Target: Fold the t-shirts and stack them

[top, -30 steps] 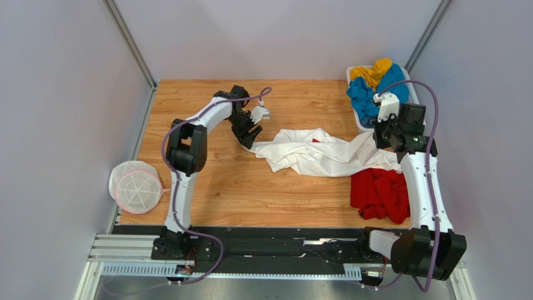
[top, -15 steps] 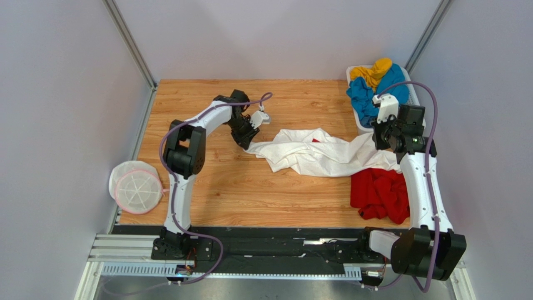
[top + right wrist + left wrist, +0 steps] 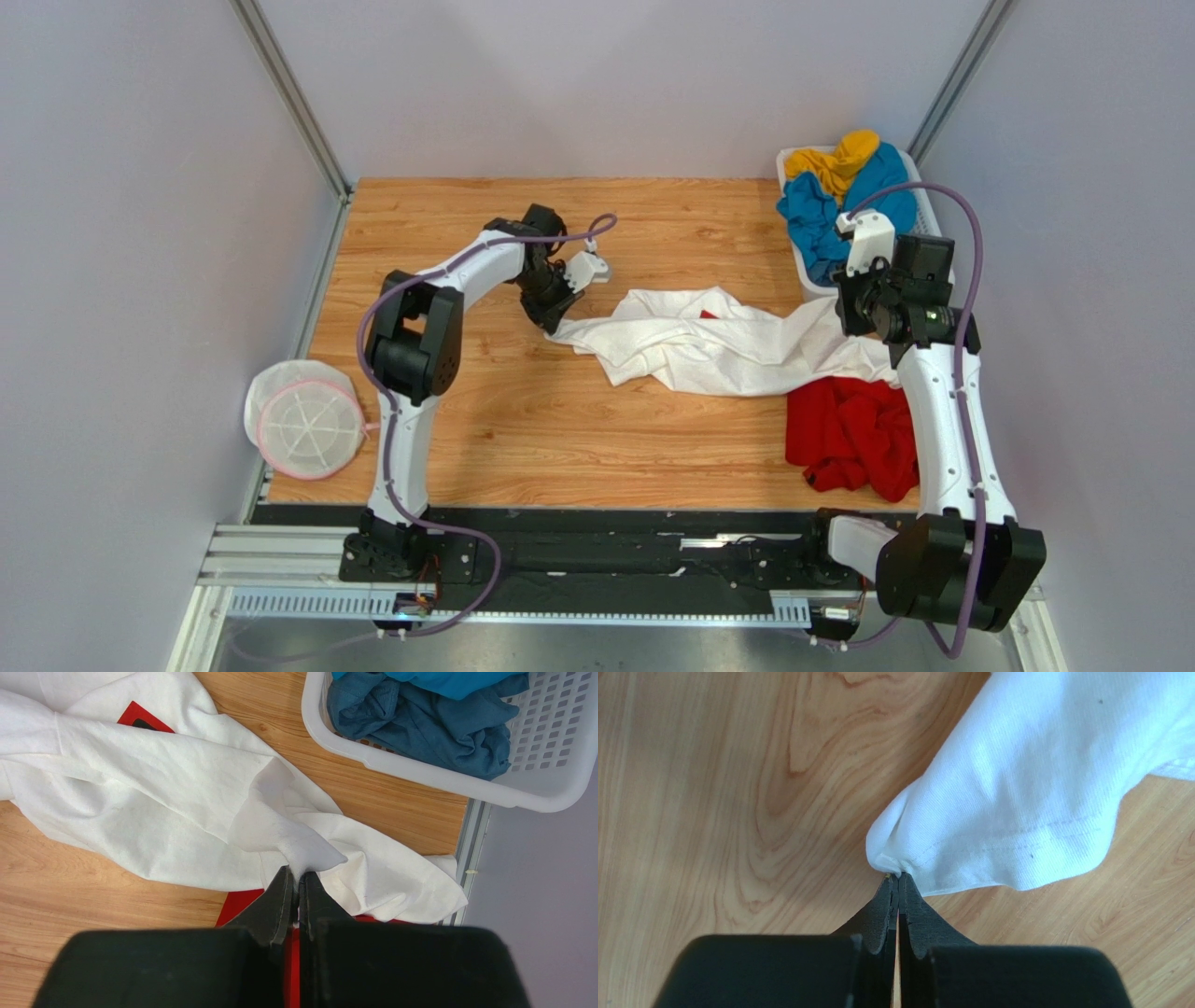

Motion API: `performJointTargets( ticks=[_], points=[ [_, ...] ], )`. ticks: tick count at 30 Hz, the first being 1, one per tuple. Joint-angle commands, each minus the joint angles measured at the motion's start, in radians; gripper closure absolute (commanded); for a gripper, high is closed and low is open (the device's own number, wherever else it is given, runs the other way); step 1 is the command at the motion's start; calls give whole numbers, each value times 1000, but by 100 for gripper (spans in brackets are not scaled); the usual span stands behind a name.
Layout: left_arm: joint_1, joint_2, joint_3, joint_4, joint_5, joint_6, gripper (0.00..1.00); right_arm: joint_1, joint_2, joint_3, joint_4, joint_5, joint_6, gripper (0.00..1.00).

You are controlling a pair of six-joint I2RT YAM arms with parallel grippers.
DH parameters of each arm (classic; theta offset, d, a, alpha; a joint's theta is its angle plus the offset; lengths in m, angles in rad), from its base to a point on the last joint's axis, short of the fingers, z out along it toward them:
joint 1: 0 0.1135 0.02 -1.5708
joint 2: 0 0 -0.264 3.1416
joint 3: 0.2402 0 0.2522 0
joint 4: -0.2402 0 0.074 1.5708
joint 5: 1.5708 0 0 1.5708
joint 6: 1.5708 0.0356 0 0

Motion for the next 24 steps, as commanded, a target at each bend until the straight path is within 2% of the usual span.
performJointTargets(
  ticks=[1,5,9,14,21,24],
  points=[
    [-14,-154,-82,85,-62,-63,100,6,-8,51,6,-12,7,100],
    [-12,-326,-149,148,-168,-112,100,8,27,142,-1,11,21,100],
    [-11,-550,-172,214,-310,-122,100,8,88,327,-37,47,29,100],
    [-9,-708,-67,211,-421,-120,100,9,221,636,-131,87,24,100],
    [-9,-780,136,215,-565,-123,100,15,410,1051,-313,149,4,100],
    [-8,-794,220,218,-637,-106,100,17,432,1149,-349,187,-8,100]
  ],
)
